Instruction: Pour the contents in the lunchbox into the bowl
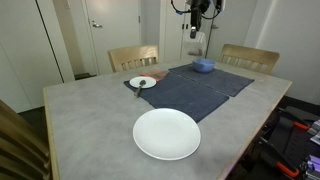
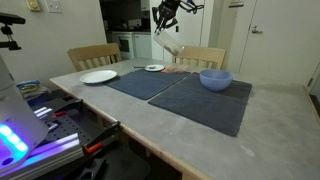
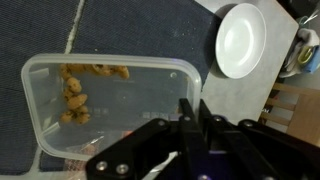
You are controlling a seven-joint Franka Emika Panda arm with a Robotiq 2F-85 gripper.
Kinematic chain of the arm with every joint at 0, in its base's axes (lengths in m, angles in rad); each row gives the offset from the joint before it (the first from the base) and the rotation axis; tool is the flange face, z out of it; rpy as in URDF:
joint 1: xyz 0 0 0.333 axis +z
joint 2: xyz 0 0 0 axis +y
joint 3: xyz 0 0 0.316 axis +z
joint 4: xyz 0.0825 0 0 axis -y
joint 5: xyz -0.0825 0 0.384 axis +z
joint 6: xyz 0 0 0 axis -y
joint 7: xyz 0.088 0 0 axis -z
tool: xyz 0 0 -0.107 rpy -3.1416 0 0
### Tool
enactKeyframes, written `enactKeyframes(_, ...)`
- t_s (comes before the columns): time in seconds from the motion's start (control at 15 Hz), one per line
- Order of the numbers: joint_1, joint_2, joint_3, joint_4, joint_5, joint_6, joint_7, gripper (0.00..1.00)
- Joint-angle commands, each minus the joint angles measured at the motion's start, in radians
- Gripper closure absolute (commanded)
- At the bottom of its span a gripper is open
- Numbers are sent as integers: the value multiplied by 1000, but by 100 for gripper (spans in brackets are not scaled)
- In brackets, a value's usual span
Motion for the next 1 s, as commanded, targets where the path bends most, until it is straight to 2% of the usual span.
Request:
enactKeyframes(0.0, -31, 82, -21, 140, -25, -103, -44, 98)
enactKeyframes(0.53, -93, 182, -32, 294, -4, -115, -51, 98)
enactKeyframes(0.93, -151, 222, -18, 354, 82, -144, -21, 98)
